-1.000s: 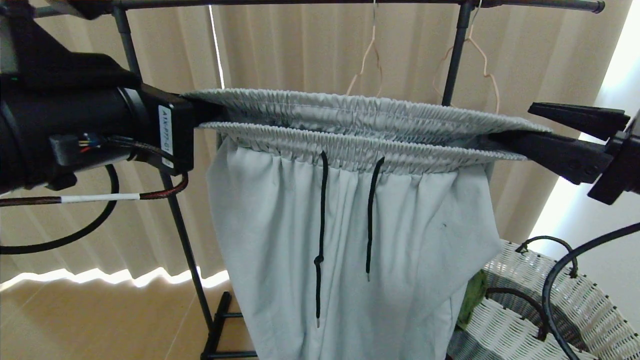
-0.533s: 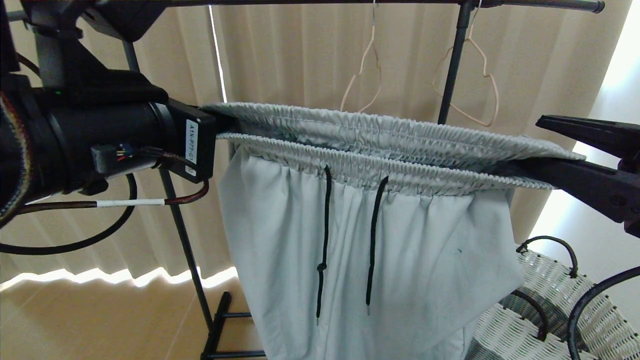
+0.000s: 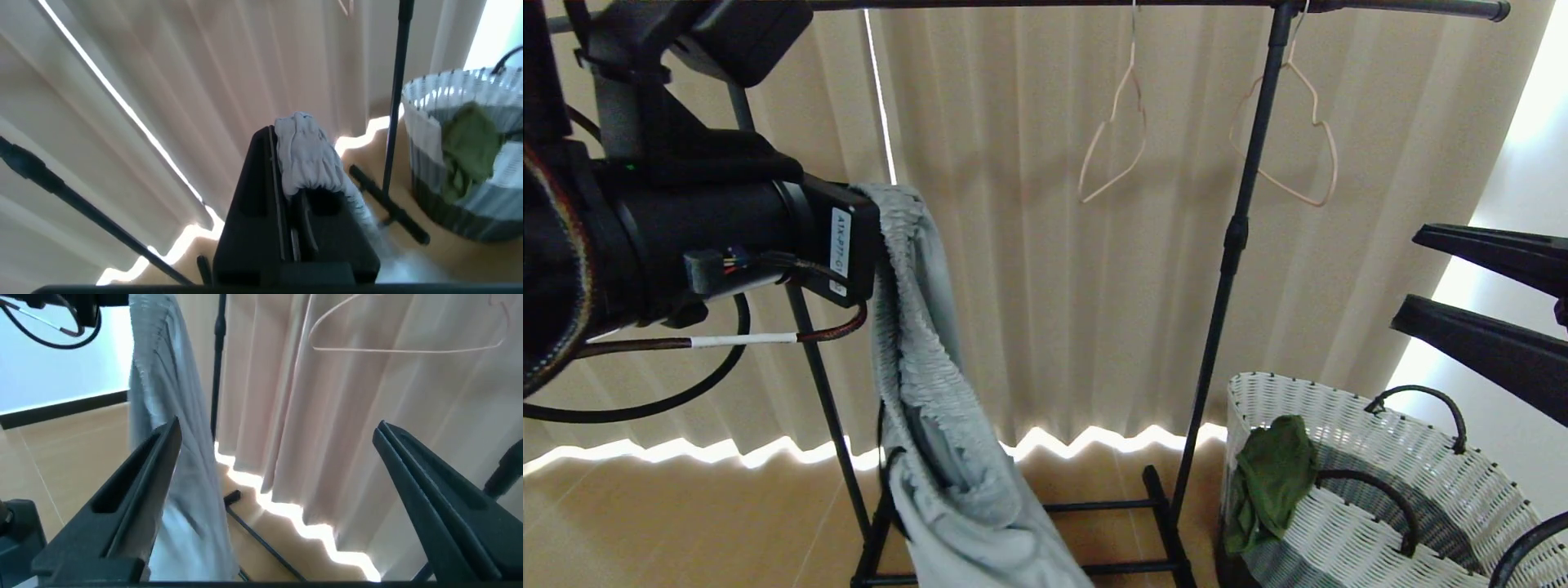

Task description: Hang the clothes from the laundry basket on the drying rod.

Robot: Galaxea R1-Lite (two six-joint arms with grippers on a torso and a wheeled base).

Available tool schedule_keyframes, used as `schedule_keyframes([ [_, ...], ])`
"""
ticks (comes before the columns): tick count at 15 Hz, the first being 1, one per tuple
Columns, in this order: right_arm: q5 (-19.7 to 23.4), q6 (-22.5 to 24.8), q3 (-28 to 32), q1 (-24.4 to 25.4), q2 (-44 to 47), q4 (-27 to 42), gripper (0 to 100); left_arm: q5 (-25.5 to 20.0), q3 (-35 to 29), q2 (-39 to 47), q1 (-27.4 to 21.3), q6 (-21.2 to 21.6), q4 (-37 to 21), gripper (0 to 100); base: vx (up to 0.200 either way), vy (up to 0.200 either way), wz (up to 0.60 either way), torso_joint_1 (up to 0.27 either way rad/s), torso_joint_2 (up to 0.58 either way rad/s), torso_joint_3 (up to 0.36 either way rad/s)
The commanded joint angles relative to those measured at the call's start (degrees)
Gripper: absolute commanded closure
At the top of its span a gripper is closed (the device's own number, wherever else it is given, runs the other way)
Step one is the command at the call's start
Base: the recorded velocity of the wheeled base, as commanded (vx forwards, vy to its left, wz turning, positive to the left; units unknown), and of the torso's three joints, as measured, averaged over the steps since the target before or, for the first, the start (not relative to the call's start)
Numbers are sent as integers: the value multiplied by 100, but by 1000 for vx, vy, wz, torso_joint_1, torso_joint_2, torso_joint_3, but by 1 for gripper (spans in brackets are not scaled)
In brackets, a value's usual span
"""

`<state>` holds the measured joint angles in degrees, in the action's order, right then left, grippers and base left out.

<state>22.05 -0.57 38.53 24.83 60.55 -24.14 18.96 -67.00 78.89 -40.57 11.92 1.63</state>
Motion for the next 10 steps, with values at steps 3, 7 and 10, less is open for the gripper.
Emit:
schedule_keyframes([
  [3,-289,31,-92,-409,1,58,0,-15,627,-444,146,65,-5,100,0,0,0,0,0,0],
  [7,-386,40,-276,-822,45,58,0,-24,1145,-901,357,56,4,100,0,0,0,0,0,0],
  [10,-940,110,-593,-1095,-166,102,0,-50,1734,-1481,779,65,-23,100,0,0,0,0,0,0],
])
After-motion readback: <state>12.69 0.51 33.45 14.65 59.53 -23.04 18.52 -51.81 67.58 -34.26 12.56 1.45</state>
